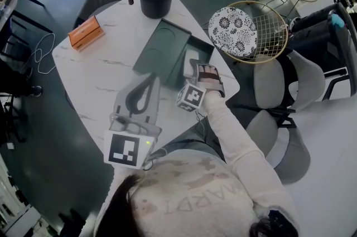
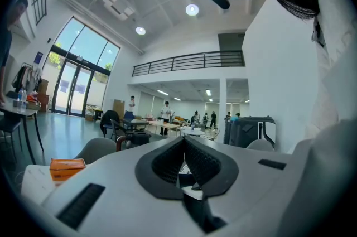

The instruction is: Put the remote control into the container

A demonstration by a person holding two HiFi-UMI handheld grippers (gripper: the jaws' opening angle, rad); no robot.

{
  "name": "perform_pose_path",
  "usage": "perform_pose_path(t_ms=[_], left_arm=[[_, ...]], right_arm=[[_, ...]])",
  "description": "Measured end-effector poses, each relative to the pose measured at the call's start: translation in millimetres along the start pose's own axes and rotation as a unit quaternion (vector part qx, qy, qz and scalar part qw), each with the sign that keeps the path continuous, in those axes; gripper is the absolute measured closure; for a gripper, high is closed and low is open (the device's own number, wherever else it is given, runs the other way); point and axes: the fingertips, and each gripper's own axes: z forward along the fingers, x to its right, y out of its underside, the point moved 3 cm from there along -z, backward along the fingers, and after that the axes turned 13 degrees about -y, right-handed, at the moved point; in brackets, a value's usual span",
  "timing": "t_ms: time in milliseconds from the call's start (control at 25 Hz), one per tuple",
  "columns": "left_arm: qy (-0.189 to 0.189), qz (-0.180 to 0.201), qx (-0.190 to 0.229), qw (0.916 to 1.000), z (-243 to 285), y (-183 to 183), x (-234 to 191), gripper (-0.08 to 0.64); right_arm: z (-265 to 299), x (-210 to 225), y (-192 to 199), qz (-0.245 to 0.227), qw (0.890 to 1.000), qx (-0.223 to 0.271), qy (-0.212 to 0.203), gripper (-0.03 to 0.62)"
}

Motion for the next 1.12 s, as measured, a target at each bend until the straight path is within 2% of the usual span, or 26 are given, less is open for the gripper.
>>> perform_pose_path(t_ms=[640, 760, 880, 1120], left_arm=[[0.002, -0.003, -0.001, 1.0, 1, 2, -2, 0.548], [0.001, -0.003, -0.001, 1.0, 1, 2, -5, 0.548], [-0.001, -0.004, 0.0, 1.0, 2, 1, -7, 0.548], [0.001, -0.007, 0.001, 1.0, 2, 2, -4, 0.548]], right_arm=[[1, -7, -1, -0.009, 1.0, -0.01, 0.022, 0.479], [0, -9, -4, -0.003, 1.0, 0.004, 0.014, 0.474], [-1, -10, -5, -0.003, 1.0, 0.015, -0.007, 0.44], [3, -15, -2, -0.035, 0.999, 0.007, -0.018, 0.434]])
